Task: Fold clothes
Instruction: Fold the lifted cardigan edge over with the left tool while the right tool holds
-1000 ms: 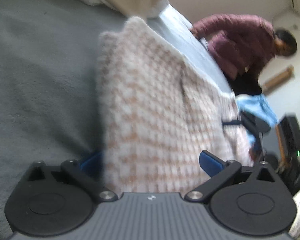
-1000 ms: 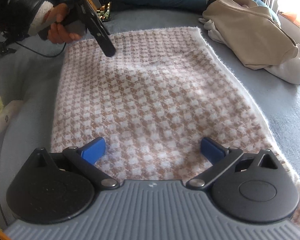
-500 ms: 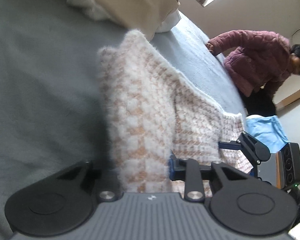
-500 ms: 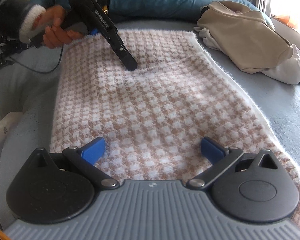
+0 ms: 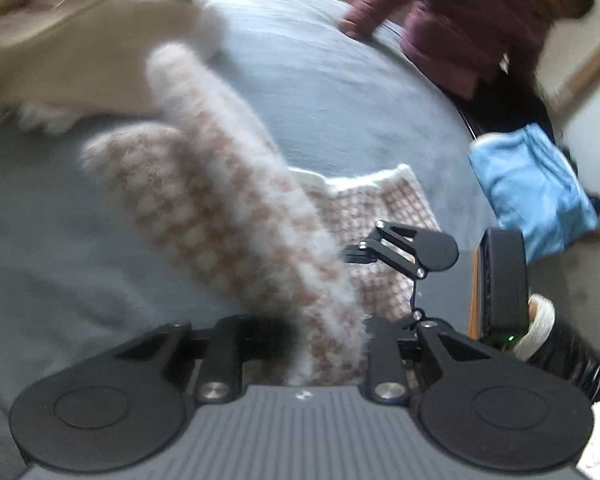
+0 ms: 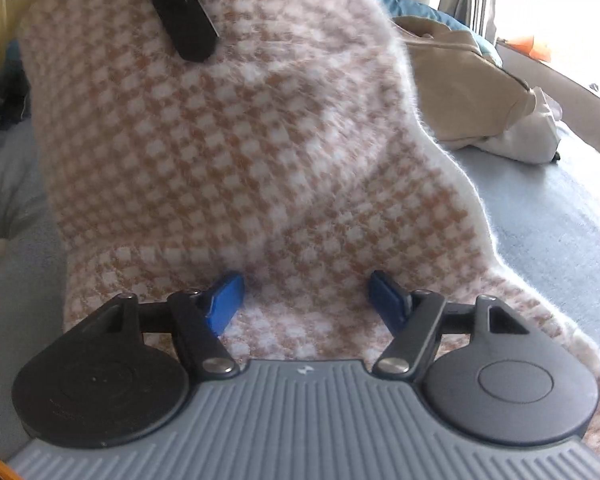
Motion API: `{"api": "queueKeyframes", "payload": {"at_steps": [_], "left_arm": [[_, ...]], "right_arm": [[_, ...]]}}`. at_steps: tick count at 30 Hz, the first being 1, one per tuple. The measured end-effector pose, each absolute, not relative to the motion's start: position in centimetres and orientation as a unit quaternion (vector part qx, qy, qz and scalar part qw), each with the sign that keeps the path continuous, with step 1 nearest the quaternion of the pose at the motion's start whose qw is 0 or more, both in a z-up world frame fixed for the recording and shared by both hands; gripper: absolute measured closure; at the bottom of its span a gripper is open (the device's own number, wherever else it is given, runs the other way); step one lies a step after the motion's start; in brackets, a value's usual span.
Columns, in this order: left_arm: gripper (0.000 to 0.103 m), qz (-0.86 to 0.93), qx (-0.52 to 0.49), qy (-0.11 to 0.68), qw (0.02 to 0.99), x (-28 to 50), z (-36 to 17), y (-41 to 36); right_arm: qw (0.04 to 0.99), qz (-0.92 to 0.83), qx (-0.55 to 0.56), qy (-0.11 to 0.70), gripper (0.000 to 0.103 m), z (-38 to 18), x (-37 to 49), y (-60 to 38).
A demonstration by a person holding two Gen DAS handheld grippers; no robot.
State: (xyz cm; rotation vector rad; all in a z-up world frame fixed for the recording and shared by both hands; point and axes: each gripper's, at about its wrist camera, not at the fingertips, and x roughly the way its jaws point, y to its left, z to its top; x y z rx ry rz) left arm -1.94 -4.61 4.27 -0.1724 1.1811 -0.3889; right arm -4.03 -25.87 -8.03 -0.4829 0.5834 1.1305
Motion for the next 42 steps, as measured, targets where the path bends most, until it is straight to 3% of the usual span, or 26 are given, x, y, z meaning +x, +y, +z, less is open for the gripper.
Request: {"api": "queueKeyframes", "payload": {"at_steps": [1,7,13,18,25,29,33,35,42], "left_arm": [[0.078,-0.181,-0.072,0.556,0.808,-1.8,4.6,-5.1],[0.078,-0.180,-0.043,0.564,0.804,-1.8,5.2,-7.5],[0.077,-0.219,-0.046,0.568,0.792,-1.5,4.2,-9.9],[0.071,-0.245,-0.072,0.569,0.782,-0.6,2.4,-11.3],[0.051,-0.274,-0.140,0.566,0.765,2.2,-3.6,-12.9],[0.025,-0.316,-0.173,0.531,0.767,1.6,-4.7,-12.9],[0.019,-0.337,-0.169,0.508,0.775,0.7,-4.4,-13.2],[0.018,-0.344,-0.159,0.496,0.781,0.2,-4.1,-13.3],[0.011,-0.347,-0.072,0.452,0.818,-1.9,-4.4,-15.9]], "right_arm": [[0.780,0.522,-0.223,0.263,0.054,-7.5,-4.1,-26.4],[0.813,0.488,-0.197,0.248,0.073,-6.9,-2.0,-27.1],[0.821,0.482,-0.161,0.260,0.074,-8.4,-0.6,-26.6],[0.844,0.443,-0.040,0.299,0.073,-7.5,-1.4,-32.8],[0.829,0.363,0.195,0.379,0.073,-10.3,-4.0,-41.3],[0.802,0.335,0.312,0.384,0.072,-11.3,-5.1,-43.7],[0.765,0.302,0.433,0.370,0.069,-12.6,-4.4,-46.2],[0.751,0.288,0.470,0.365,0.061,-13.3,-3.8,-46.4],[0.763,0.271,0.458,0.366,0.051,-11.9,-2.7,-46.5]]}}
